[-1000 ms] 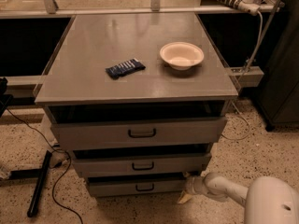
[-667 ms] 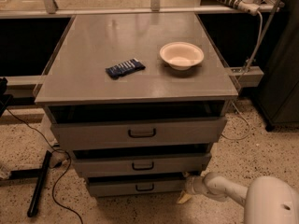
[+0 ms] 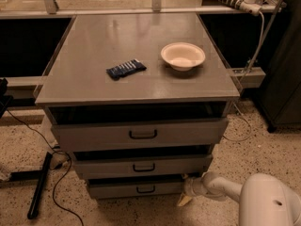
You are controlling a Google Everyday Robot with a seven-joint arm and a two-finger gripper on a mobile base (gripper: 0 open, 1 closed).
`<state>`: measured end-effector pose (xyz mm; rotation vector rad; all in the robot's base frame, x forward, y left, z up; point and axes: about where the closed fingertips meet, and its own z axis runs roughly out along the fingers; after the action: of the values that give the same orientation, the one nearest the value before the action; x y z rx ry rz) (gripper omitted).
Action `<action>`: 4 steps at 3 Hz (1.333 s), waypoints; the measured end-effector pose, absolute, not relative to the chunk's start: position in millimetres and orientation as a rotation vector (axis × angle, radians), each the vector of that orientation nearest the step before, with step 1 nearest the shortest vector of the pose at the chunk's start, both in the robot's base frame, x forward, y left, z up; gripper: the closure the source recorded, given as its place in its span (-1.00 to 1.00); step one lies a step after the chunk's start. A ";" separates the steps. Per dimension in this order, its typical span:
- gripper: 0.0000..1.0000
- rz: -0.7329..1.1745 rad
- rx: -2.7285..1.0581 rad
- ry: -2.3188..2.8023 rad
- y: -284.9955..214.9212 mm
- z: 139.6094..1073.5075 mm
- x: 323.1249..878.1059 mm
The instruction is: Close top drawer
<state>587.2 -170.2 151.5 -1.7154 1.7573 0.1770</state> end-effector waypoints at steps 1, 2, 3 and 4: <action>-0.65 0.177 -1.715 1.757 -170.2 151.5 587.2; -0.17 0.177 -1.715 1.757 -170.1 151.6 587.2; 0.30 0.177 -1.715 1.757 -170.8 160.7 587.8; 0.76 0.177 -1.715 1.757 -171.5 165.9 587.8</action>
Offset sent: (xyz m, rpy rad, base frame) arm 0.0000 0.0000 0.0000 0.0000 0.0000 0.0000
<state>587.8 -171.5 165.9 -1.7154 1.7572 0.1770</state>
